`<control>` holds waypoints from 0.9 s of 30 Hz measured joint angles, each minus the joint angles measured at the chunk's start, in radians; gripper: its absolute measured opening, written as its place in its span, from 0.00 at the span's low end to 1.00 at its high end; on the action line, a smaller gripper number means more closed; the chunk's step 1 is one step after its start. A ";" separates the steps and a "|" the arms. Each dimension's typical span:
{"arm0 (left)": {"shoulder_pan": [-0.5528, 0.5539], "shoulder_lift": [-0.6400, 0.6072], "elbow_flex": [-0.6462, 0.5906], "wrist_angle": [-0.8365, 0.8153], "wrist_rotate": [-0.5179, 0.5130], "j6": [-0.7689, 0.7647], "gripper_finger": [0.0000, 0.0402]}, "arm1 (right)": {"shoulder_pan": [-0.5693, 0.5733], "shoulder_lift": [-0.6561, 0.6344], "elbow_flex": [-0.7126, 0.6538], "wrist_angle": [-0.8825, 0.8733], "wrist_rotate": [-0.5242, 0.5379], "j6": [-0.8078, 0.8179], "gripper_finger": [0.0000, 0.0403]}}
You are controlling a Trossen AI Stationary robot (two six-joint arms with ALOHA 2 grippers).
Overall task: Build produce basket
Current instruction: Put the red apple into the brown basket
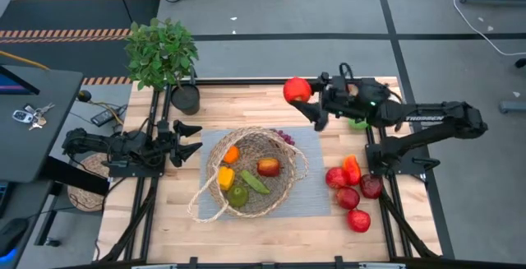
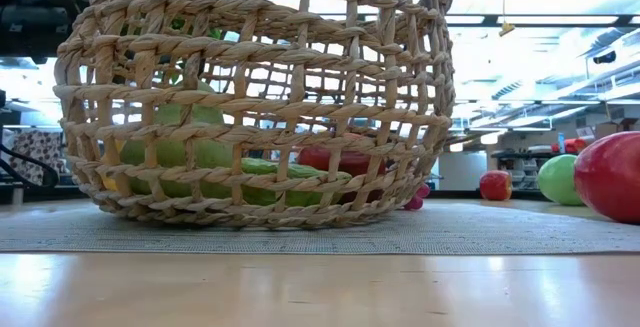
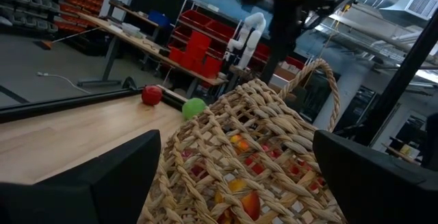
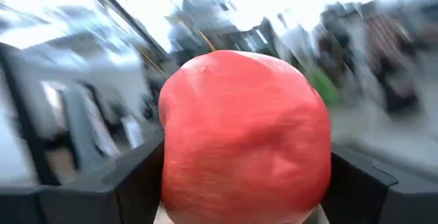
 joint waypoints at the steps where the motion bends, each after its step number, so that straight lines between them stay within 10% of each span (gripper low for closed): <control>1: 0.000 0.000 0.000 0.000 0.000 0.000 0.97 | 0.032 0.008 0.000 0.069 0.000 -0.024 0.79; 8: 0.000 0.000 0.000 0.000 0.000 0.000 0.97 | 0.201 0.080 0.007 0.261 0.110 -0.187 0.80; 27: 0.000 0.000 0.000 0.000 0.000 0.000 0.97 | 0.323 0.605 0.781 -0.823 0.188 -0.199 0.79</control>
